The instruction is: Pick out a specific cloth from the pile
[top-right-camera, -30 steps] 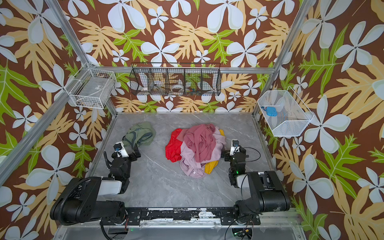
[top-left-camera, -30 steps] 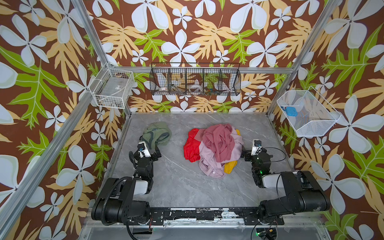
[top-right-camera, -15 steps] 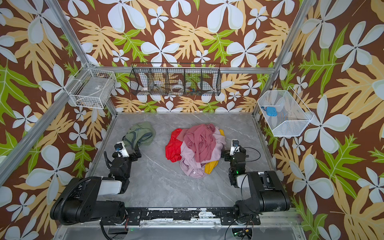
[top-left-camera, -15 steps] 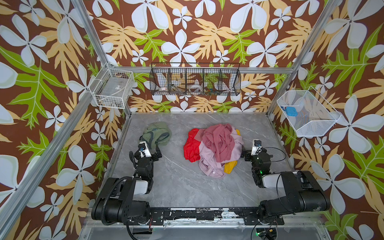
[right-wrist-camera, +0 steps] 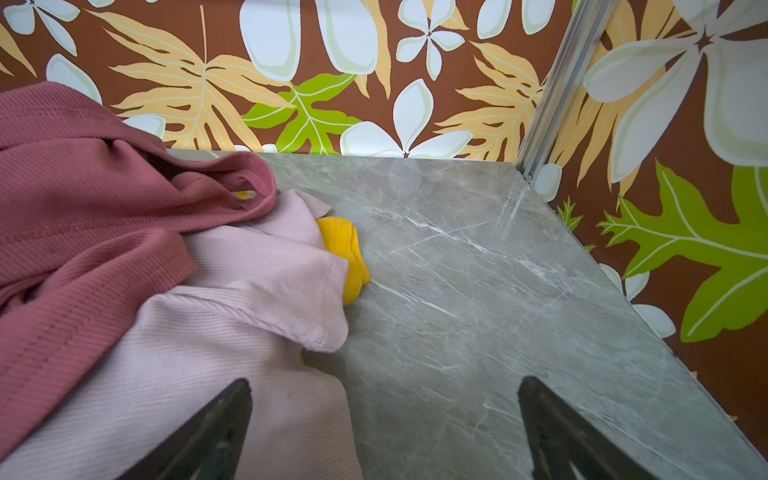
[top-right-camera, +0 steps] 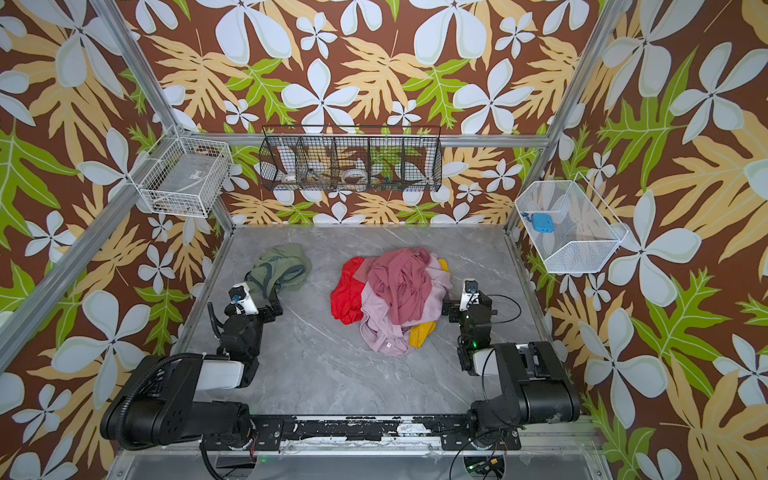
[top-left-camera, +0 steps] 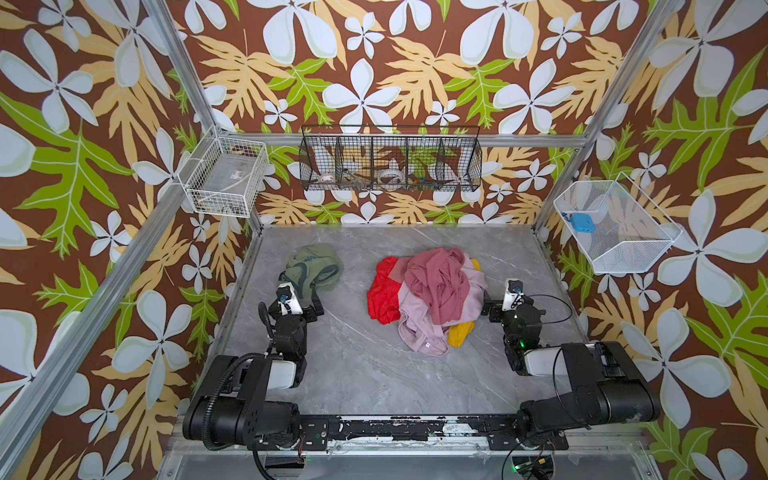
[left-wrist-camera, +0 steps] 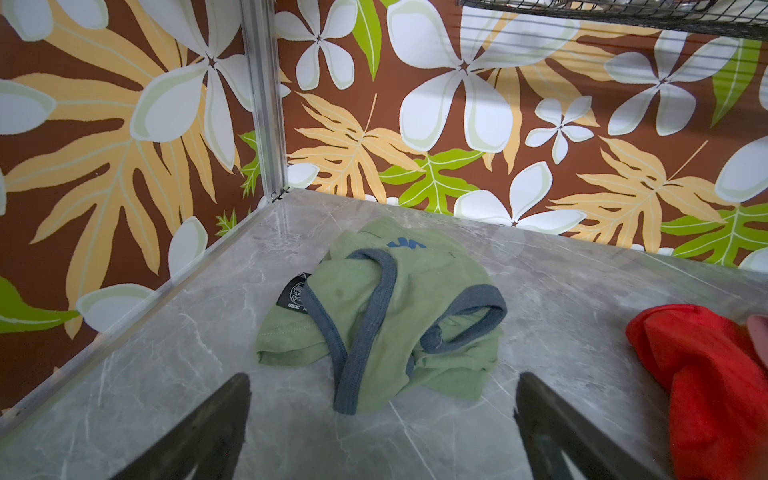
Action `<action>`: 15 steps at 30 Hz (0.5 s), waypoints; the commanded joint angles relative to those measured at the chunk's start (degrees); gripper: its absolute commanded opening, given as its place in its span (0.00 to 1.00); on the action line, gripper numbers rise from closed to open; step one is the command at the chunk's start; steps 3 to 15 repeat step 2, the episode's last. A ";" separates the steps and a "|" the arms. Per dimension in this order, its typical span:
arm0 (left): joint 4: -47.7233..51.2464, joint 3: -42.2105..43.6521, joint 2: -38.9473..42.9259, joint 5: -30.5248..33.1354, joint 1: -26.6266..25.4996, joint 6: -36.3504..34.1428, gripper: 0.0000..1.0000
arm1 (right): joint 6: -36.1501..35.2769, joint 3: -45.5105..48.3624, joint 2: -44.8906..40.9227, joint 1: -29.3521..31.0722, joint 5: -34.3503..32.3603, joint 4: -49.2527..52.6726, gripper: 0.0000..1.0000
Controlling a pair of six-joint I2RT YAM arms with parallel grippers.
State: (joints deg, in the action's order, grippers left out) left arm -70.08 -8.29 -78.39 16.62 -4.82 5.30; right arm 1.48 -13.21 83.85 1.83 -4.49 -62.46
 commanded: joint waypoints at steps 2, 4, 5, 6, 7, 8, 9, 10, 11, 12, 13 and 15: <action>-1.93 -0.30 -0.10 -0.01 -0.01 -0.40 1.00 | 0.46 -0.25 0.04 0.03 0.01 -1.15 1.00; -1.93 -0.30 -0.10 -0.01 -0.01 -0.40 1.00 | 0.46 -0.25 0.04 0.03 0.01 -1.15 1.00; -1.93 -0.30 -0.10 -0.01 -0.01 -0.40 1.00 | 0.46 -0.25 0.04 0.03 0.01 -1.15 1.00; -1.93 -0.30 -0.10 -0.01 -0.01 -0.40 1.00 | 0.46 -0.25 0.04 0.03 0.01 -1.15 1.00; -1.93 -0.30 -0.10 -0.01 -0.01 -0.40 1.00 | 0.46 -0.25 0.04 0.03 0.01 -1.15 1.00; -1.93 -0.30 -0.10 -0.01 -0.01 -0.40 1.00 | 0.46 -0.25 0.04 0.03 0.01 -1.15 1.00; -1.93 -0.30 -0.10 -0.01 -0.01 -0.40 1.00 | 0.46 -0.25 0.04 0.03 0.01 -1.15 1.00; -1.93 -0.30 -0.10 -0.01 -0.01 -0.40 1.00 | 0.46 -0.25 0.04 0.03 0.01 -1.15 1.00; -1.93 -0.30 -0.10 -0.01 -0.01 -0.40 1.00 | 0.46 -0.25 0.04 0.03 0.01 -1.15 1.00; -1.93 -0.30 -0.10 -0.01 -0.01 -0.40 1.00 | 0.46 -0.25 0.04 0.03 0.01 -1.15 1.00; -1.93 -0.30 -0.10 -0.01 -0.01 -0.40 1.00 | 0.46 -0.25 0.04 0.03 0.01 -1.15 1.00; -1.93 -0.30 -0.10 -0.01 -0.01 -0.40 1.00 | 0.46 -0.25 0.04 0.03 0.01 -1.15 1.00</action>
